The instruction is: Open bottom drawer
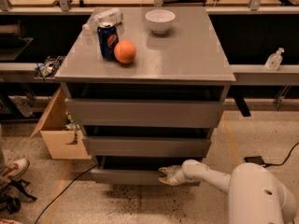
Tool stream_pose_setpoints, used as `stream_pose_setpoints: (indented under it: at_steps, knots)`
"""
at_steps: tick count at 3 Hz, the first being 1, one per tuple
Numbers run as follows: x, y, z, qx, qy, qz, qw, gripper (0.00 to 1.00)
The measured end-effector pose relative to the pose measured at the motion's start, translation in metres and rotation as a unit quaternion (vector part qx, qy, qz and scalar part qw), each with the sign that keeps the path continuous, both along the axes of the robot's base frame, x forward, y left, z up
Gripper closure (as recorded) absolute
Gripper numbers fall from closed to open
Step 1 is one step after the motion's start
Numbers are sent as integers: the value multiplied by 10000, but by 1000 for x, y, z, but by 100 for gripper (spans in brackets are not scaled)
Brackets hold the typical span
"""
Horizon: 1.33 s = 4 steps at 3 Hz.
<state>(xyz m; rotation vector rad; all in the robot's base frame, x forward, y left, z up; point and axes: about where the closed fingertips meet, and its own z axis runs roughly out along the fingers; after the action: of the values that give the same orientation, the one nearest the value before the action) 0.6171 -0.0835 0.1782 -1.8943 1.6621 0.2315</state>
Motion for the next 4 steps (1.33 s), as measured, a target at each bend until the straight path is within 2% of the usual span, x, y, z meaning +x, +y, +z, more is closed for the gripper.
stream_pose_setpoints:
  at_steps: [2, 3, 4]
  knots:
    - [0, 0, 0, 0, 0, 0, 10000, 100]
    - [-1, 1, 0, 2, 5, 4, 10000, 82]
    - [-1, 1, -1, 3, 5, 4, 10000, 59]
